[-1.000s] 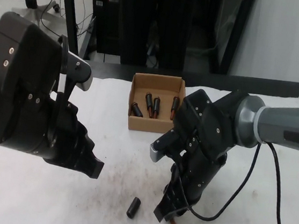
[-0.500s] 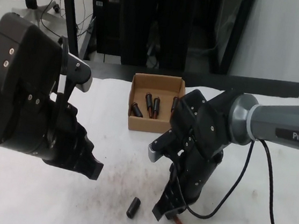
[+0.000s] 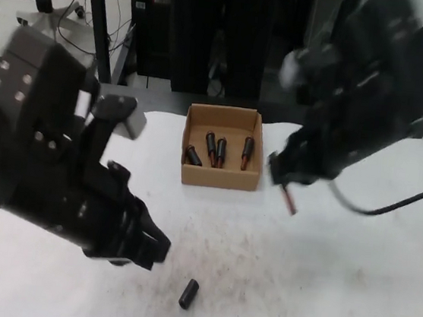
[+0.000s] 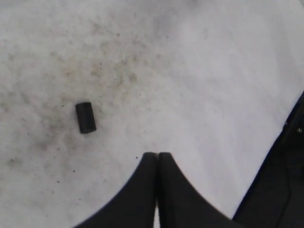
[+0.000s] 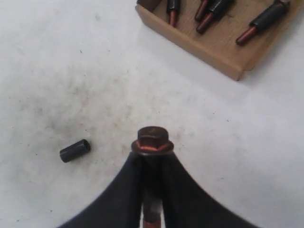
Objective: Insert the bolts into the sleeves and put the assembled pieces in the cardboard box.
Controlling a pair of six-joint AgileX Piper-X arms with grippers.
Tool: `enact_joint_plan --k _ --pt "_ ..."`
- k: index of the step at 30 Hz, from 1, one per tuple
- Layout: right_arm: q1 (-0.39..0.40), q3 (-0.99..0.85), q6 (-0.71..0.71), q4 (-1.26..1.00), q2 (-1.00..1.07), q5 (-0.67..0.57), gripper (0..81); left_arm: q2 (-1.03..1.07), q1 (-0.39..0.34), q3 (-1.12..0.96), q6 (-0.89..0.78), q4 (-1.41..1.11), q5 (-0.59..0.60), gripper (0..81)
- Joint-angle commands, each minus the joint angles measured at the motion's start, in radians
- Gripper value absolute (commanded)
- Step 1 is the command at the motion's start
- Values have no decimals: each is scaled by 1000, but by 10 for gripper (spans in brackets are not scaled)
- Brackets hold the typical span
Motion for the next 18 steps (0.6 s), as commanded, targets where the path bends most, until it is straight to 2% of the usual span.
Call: enact_joint_plan --k 1,5,10,13,15,18 --pt "-69 -6 25 44 -78 -111 8 82 -31 -10 -22 -2 -10 2" --pt "-118 -3 25 42 -137 -147 8 205 -104 -52 -22 0 -30 2" --pt "-166 -3 17 42 -166 -148 8 353 -215 -160 16 0 -195 2" --pt "-190 -3 36 42 -168 -194 8 442 -261 -221 43 7 -211 10" --pt "-205 -3 55 42 -168 -235 8 481 -277 -255 43 46 -211 70" --pt "-218 -3 62 42 -168 -280 8 522 -278 -291 38 108 -225 265"
